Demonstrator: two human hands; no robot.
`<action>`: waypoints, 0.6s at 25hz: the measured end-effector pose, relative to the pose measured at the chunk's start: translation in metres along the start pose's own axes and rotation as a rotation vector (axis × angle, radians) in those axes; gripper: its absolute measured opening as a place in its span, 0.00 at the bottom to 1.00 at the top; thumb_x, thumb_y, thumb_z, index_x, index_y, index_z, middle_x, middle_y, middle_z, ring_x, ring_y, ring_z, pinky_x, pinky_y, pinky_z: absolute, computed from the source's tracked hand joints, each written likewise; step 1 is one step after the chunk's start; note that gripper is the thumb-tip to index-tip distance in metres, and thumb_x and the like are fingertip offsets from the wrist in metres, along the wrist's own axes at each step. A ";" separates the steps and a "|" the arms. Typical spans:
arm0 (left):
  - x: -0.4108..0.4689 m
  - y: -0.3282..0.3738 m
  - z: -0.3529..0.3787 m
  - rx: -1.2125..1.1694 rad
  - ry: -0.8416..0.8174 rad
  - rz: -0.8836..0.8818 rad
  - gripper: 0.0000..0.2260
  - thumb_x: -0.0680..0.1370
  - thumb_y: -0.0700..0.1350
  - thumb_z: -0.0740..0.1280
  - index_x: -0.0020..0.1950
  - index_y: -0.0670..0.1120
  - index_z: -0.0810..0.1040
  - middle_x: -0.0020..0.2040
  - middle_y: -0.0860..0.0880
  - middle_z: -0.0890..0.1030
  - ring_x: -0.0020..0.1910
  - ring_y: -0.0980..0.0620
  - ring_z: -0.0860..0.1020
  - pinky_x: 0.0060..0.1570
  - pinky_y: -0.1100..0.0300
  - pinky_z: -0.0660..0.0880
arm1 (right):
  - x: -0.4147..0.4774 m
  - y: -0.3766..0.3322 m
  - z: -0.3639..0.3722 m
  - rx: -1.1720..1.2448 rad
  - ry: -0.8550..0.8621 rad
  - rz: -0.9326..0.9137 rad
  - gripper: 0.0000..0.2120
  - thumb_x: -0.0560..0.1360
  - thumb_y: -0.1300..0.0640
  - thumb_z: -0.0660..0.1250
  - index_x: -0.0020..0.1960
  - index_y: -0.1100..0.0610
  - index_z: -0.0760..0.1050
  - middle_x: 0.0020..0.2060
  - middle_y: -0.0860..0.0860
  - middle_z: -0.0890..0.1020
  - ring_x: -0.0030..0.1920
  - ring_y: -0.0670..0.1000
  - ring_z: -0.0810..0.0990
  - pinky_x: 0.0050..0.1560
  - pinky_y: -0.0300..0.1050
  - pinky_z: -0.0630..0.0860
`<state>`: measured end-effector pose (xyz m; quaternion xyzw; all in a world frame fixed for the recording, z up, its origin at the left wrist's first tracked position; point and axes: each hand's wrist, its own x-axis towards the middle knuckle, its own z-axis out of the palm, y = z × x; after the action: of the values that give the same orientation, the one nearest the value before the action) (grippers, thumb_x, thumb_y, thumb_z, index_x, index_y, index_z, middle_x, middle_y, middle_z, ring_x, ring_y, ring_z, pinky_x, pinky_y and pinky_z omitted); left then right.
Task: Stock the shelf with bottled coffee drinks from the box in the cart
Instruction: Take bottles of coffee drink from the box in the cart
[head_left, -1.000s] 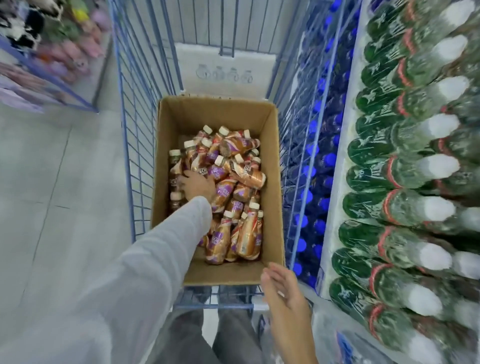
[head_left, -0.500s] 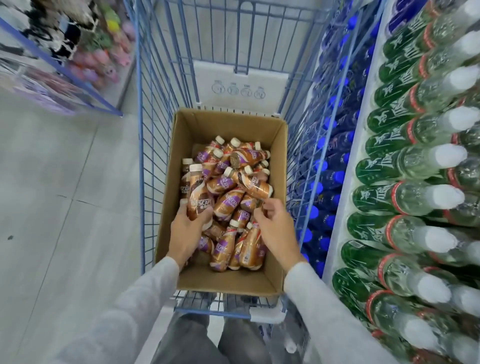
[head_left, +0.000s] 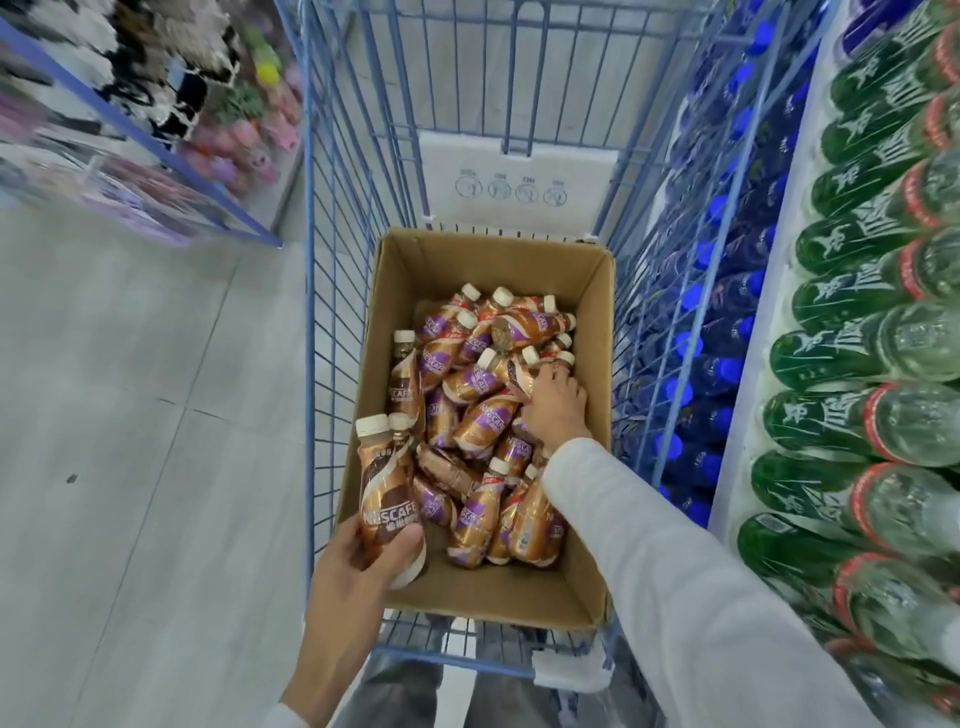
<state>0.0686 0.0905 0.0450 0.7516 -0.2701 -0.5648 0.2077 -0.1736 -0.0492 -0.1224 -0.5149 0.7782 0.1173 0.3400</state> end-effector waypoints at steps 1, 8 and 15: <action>-0.002 0.002 0.001 -0.005 -0.006 0.009 0.20 0.71 0.54 0.78 0.60 0.51 0.81 0.50 0.58 0.86 0.48 0.59 0.85 0.40 0.68 0.80 | -0.011 0.000 -0.002 0.078 -0.016 0.009 0.35 0.77 0.55 0.70 0.77 0.61 0.57 0.74 0.62 0.66 0.73 0.63 0.67 0.72 0.58 0.64; -0.034 0.047 -0.007 0.004 -0.230 0.193 0.24 0.73 0.53 0.77 0.67 0.51 0.78 0.56 0.52 0.86 0.54 0.54 0.84 0.45 0.65 0.80 | -0.179 -0.001 -0.043 0.688 0.172 0.061 0.30 0.74 0.50 0.75 0.70 0.53 0.66 0.62 0.51 0.76 0.64 0.53 0.76 0.66 0.53 0.74; -0.101 0.093 -0.014 0.096 -0.544 0.457 0.15 0.72 0.52 0.78 0.57 0.56 0.82 0.51 0.56 0.87 0.49 0.57 0.86 0.44 0.63 0.82 | -0.360 0.005 -0.090 1.237 0.453 0.153 0.26 0.70 0.45 0.78 0.63 0.43 0.68 0.52 0.41 0.82 0.49 0.35 0.80 0.51 0.39 0.74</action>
<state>0.0445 0.0837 0.1809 0.5029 -0.5027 -0.6698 0.2139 -0.1286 0.1651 0.1775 -0.1798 0.7886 -0.4387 0.3916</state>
